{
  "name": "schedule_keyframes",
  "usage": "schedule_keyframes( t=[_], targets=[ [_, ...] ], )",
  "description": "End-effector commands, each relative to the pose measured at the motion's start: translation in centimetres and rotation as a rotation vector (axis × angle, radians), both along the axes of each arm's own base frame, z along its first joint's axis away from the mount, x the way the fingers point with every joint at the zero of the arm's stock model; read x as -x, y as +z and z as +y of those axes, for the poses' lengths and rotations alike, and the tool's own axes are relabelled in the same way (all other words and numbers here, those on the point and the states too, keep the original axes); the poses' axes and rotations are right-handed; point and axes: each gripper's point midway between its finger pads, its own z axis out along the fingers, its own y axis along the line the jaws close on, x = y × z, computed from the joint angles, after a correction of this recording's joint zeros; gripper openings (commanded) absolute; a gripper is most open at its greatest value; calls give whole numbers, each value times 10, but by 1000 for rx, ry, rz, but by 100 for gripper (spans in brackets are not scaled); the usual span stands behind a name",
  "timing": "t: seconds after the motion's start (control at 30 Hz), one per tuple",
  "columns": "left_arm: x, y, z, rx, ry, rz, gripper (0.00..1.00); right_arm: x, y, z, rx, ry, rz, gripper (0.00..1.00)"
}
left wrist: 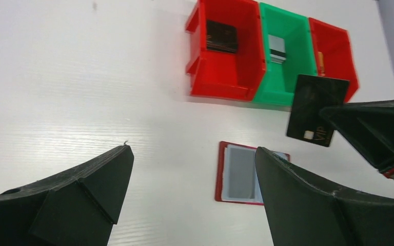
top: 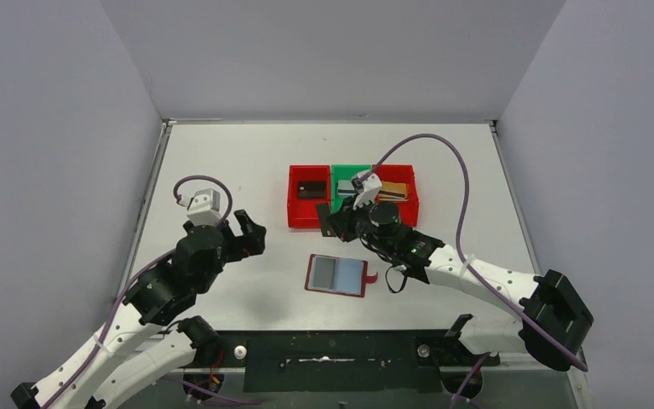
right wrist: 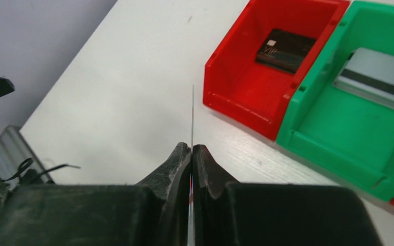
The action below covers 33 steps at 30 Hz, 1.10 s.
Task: Take the credit cards out of the card holder
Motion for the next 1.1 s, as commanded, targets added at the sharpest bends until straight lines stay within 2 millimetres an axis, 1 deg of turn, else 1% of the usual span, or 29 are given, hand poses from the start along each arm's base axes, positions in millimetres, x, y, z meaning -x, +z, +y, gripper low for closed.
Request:
schedule_keyframes(
  t=[0.0, 0.07, 0.13, 0.17, 0.23, 0.27, 0.43, 0.5, 0.57, 0.6, 0.67, 0.87, 1.07],
  targets=[
    [-11, 2, 30, -179, 114, -2, 91, -25, 22, -9, 176, -58, -229, 0],
    [-15, -4, 35, -209, 136, 8, 93, -28, 28, -7, 243, -44, -326, 0],
    [-21, -11, 33, -215, 122, 20, 95, -28, 34, -1, 318, -12, -432, 0],
    [-24, -16, 33, -208, 112, 34, 95, -29, 37, 2, 362, 3, -481, 0],
    [-31, -27, 39, -209, 110, 66, 96, -31, 38, 10, 480, 54, -575, 0],
    [-35, -32, 42, -202, 109, 85, 96, -32, 38, 14, 526, 71, -603, 0],
    [-54, -40, 64, -139, 153, 109, 97, -51, 30, 32, 710, 142, -644, 0],
    [-59, -41, 76, -131, 190, 123, 97, -60, 27, 39, 755, 168, -667, 0],
    [-61, -39, 88, -132, 238, 121, 97, -68, 17, 46, 792, 209, -672, 0],
    [-61, -38, 92, -134, 254, 114, 97, -72, 17, 50, 802, 226, -680, 0],
    [-59, -33, 96, -134, 276, 92, 97, -79, 8, 54, 849, 259, -692, 0],
    [-53, -21, 101, -121, 300, 32, 97, -101, -2, 64, 946, 305, -729, 0],
    [-52, -21, 100, -118, 287, 31, 98, -116, -17, 66, 1005, 350, -742, 0]
  ],
)
